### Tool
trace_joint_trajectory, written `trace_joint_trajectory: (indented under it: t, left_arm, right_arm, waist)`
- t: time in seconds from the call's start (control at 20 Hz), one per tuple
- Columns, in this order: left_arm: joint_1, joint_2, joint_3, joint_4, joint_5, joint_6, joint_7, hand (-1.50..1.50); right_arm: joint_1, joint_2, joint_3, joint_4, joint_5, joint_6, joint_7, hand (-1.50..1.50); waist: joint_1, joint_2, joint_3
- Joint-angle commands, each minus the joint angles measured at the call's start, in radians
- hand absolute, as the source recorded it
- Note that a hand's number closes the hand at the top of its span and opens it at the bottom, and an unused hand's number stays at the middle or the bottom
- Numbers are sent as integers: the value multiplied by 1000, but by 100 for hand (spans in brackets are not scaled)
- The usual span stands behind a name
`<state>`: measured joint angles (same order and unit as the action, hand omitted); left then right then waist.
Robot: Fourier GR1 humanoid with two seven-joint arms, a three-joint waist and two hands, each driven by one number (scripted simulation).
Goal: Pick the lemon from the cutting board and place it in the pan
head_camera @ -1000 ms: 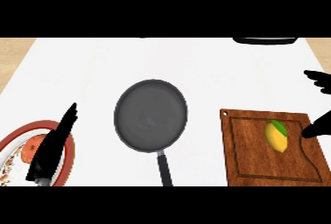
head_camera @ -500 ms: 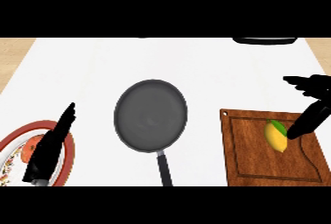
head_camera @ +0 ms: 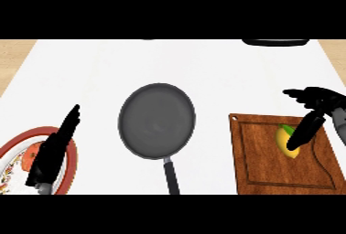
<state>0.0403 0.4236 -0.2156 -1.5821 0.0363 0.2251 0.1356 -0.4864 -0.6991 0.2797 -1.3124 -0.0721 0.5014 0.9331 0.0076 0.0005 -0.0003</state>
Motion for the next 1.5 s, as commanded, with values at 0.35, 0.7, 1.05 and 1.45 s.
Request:
trace_joint_trajectory:
  t: [0.35,0.7,1.05,1.45]
  left_arm:
    - [-46,-46,32,32,-43,-18,41,0]
    - [44,-35,73,-4,-54,-66,-24,0]
    - [22,-82,79,-35,-98,-87,34,0]
    - [53,-127,108,-22,-132,-113,-15,0]
  right_arm:
    - [33,60,20,21,60,40,112,-150]
    - [117,105,20,-44,116,34,126,-150]
    - [113,144,-25,46,226,54,24,-150]
    - [70,197,-97,199,334,61,-89,-150]
  waist:
    - [-6,0,0]
    - [-8,-2,0]
    - [-5,-1,0]
    - [-2,0,0]
